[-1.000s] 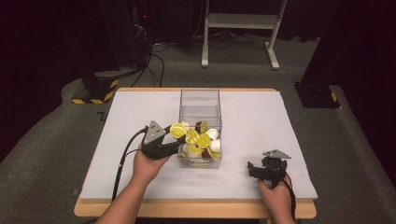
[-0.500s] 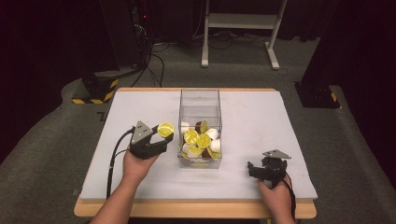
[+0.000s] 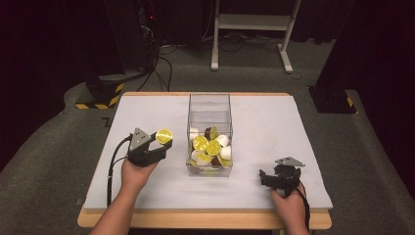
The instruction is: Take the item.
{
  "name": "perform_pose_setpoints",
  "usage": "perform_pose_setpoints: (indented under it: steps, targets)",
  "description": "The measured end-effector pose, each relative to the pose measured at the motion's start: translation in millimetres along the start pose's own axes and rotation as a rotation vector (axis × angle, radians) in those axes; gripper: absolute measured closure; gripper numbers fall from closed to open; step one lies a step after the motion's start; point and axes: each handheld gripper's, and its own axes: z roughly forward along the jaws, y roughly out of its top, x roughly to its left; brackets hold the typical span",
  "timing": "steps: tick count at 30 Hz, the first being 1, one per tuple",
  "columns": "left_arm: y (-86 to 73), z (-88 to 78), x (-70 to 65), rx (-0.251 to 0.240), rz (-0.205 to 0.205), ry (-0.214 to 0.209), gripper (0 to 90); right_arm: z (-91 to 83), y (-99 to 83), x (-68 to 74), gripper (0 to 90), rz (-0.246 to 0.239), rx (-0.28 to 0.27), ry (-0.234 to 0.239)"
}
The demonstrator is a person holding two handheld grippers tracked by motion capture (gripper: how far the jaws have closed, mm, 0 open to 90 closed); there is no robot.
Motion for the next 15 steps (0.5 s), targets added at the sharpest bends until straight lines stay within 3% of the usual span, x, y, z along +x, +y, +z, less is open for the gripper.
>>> perform_pose_setpoints:
  steps: [15]
  targets:
    - [-5.6, 9.2, 27.5, 0.021, -0.002, 0.068, 40.7, 0.0, 0.0, 0.0, 9.0, 0.000, 0.001, 0.000]
